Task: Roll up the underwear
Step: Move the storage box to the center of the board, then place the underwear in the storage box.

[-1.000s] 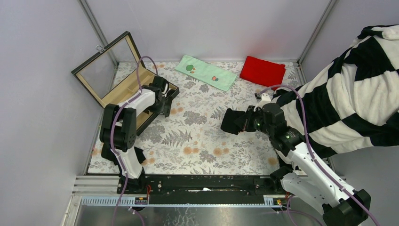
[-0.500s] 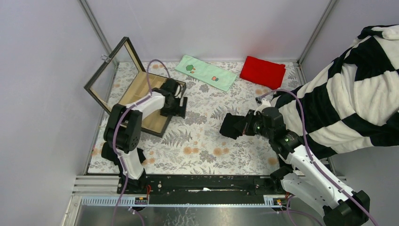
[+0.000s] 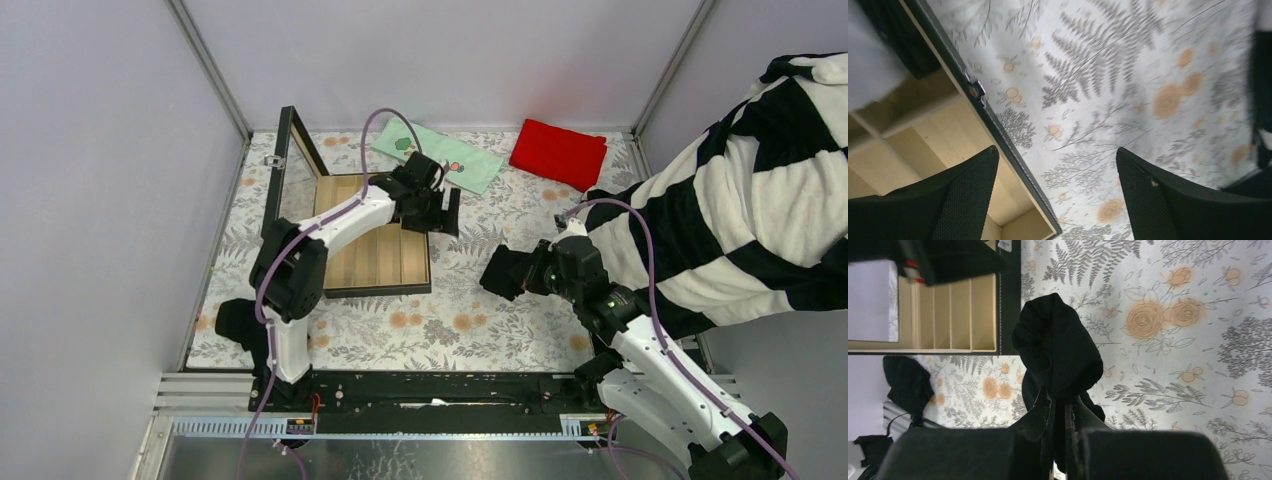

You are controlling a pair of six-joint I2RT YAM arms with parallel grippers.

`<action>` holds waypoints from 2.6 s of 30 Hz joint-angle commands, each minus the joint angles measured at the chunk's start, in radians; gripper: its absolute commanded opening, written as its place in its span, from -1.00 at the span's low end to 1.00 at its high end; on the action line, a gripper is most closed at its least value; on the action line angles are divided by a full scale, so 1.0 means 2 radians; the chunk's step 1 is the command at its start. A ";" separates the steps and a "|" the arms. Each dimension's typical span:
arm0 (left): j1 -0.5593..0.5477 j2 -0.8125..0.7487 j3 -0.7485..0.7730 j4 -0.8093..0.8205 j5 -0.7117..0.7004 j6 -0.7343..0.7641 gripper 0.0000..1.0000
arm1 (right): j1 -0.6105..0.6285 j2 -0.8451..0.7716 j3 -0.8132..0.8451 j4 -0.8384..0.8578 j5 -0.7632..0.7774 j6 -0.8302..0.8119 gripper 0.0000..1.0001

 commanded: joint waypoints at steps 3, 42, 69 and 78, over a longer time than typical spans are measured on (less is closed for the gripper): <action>0.006 -0.083 0.060 -0.006 0.014 0.002 0.82 | -0.001 0.021 0.039 -0.026 0.068 -0.028 -1.00; 0.135 -0.508 -0.119 -0.047 -0.170 0.046 0.97 | 0.150 0.764 0.849 -0.243 -0.120 -0.023 -1.00; 0.135 -0.518 -0.133 -0.046 -0.136 0.029 0.97 | 0.175 0.856 0.907 -0.312 -0.099 0.040 -1.00; 0.135 -0.520 -0.137 -0.047 -0.132 0.031 0.97 | 0.181 0.878 0.928 -0.317 -0.074 0.046 -1.00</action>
